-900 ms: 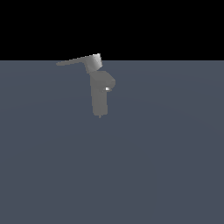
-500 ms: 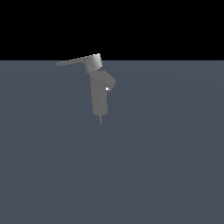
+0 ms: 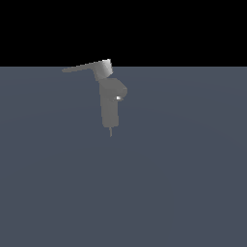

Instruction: Turn on the faucet by rotating a designated handle.

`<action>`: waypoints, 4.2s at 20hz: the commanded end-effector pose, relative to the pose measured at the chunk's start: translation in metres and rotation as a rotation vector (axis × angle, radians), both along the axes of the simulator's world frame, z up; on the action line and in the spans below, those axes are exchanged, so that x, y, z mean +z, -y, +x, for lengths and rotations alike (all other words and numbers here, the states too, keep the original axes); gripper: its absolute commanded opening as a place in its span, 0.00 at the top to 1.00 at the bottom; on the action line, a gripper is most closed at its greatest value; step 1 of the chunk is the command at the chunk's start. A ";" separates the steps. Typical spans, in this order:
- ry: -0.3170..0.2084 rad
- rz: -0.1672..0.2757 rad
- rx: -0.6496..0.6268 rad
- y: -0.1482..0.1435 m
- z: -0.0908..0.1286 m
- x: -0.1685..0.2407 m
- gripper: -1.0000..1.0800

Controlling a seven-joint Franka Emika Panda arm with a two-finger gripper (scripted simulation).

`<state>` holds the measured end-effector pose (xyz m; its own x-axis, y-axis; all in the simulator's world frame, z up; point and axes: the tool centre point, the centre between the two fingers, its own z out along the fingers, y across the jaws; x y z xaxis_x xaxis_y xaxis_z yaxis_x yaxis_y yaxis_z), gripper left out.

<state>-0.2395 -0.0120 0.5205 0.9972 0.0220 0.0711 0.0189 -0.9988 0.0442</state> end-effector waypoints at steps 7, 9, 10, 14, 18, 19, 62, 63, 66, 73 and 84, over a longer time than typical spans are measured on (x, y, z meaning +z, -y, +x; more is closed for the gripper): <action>-0.016 0.034 -0.067 -0.006 0.022 0.000 1.00; -0.023 0.046 -0.095 -0.008 0.030 -0.001 1.00; -0.027 0.053 -0.110 -0.009 0.035 -0.001 1.00; -0.048 0.080 -0.186 -0.016 0.059 -0.005 1.00; -0.075 0.106 -0.276 -0.025 0.086 -0.011 1.00; -0.082 0.111 -0.299 -0.027 0.093 -0.013 1.00; -0.189 -0.048 -1.275 -0.184 0.322 -0.229 1.00; -0.186 -0.054 -1.288 -0.187 0.323 -0.233 1.00; -0.177 -0.067 -1.317 -0.194 0.327 -0.244 1.00; -0.166 -0.081 -1.350 -0.203 0.331 -0.257 1.00; -0.166 -0.082 -1.349 -0.201 0.319 -0.255 1.00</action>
